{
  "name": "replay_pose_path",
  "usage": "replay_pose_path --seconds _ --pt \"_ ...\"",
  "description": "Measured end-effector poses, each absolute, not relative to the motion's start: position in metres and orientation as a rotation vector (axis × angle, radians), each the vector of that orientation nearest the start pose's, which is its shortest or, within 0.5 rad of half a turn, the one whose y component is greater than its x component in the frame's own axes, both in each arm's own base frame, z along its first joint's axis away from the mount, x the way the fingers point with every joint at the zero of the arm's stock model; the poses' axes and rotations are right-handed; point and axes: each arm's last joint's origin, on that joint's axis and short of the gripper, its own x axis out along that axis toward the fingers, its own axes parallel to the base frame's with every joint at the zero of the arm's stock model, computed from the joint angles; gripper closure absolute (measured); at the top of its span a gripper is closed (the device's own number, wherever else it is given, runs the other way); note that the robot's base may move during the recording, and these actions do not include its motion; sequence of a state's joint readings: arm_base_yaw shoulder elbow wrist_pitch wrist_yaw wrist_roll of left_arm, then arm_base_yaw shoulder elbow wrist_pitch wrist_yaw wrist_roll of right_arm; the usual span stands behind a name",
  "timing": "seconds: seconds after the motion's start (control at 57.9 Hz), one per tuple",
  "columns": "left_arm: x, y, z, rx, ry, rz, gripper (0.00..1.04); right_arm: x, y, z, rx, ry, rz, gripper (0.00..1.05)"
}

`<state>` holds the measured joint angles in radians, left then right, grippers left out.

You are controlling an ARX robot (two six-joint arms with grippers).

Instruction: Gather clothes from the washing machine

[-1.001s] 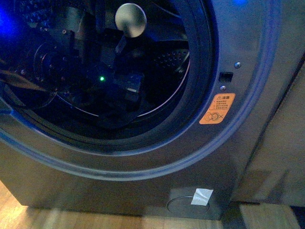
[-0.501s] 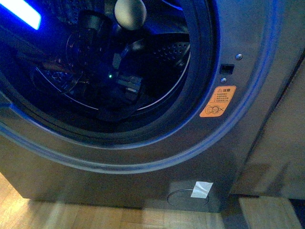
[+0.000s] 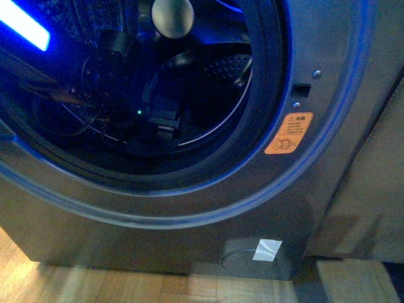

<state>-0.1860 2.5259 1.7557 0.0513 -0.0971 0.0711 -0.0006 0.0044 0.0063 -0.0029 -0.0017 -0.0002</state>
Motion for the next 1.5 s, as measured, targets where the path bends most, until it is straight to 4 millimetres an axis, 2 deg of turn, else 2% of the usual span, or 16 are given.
replay_pose_path --seconds 0.345,0.552,0.621,0.742,0.777,0.967,1.226,1.346,1.502 --pt "0.504 -0.100 0.079 0.144 0.720 -0.220 0.72 0.098 0.000 0.165 0.000 0.001 0.001 0.07" --pt "0.486 -0.095 0.107 0.116 0.635 -0.276 1.01 0.098 0.000 0.165 0.000 0.001 0.001 0.07" --pt "0.477 -0.092 0.117 0.112 0.606 -0.292 1.01 0.098 0.000 0.165 0.000 0.001 0.001 0.07" --pt "0.442 -0.077 0.148 0.086 0.512 -0.347 1.01 0.098 0.000 0.165 0.000 0.001 0.001 0.07" --pt "0.437 -0.075 0.151 0.082 0.502 -0.356 1.01 0.098 0.000 0.165 0.000 0.001 0.001 0.07" --pt "0.377 -0.057 0.178 0.064 0.414 -0.438 1.01 0.098 0.000 0.165 0.000 0.001 0.001 0.07" --pt "0.294 -0.049 0.220 0.030 0.266 -0.583 1.01 0.098 0.000 0.165 0.000 0.001 0.001 0.07" --pt "0.268 -0.047 0.248 0.027 0.163 -0.631 1.01 0.098 0.000 0.165 0.000 0.001 0.001 0.07" --pt "0.244 -0.048 0.286 0.034 0.044 -0.703 1.01 0.098 0.000 0.165 0.000 0.001 0.001 0.07"
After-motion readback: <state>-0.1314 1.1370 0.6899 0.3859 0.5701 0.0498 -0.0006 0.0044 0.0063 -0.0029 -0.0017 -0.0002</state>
